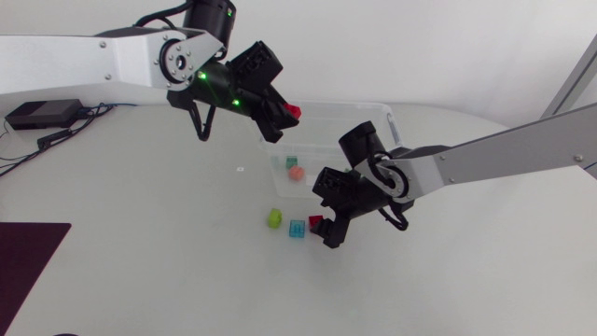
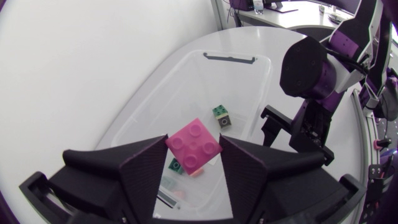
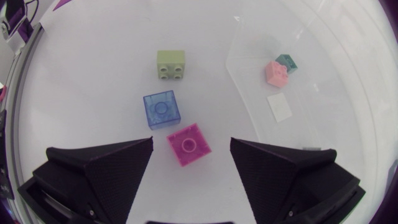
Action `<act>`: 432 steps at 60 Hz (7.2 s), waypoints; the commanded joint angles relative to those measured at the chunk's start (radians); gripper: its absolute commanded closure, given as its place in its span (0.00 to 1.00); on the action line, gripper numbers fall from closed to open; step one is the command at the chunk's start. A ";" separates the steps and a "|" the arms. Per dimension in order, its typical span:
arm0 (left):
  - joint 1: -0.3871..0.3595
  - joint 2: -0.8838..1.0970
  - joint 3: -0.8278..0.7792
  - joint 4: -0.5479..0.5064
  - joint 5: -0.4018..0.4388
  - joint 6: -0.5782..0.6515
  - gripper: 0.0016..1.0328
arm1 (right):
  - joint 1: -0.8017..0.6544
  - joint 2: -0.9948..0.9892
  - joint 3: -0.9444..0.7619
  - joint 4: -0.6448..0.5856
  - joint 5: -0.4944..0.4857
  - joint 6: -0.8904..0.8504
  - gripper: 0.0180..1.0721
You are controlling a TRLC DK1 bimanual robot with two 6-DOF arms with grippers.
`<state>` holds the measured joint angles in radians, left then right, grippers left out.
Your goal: Pick up the duplo bricks and place them in the container
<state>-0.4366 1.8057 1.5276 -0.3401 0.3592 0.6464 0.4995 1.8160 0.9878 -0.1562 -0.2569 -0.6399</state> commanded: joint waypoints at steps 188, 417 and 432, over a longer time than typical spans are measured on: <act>0.019 0.103 -0.463 0.162 -0.315 -0.254 0.06 | -0.200 -0.284 0.087 0.092 0.139 0.270 0.12; 0.157 -0.075 -0.152 0.177 0.205 -0.159 0.72 | 0.068 -0.070 0.201 -0.375 -0.039 -0.029 0.82; 0.108 0.017 -0.098 0.260 0.207 -0.180 0.70 | -0.006 -0.181 0.203 -0.364 -0.039 -0.001 0.82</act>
<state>-0.3153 1.7813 1.3785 -0.1020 0.5529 0.4892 0.5167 1.6638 1.2114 -0.5205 -0.2916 -0.6621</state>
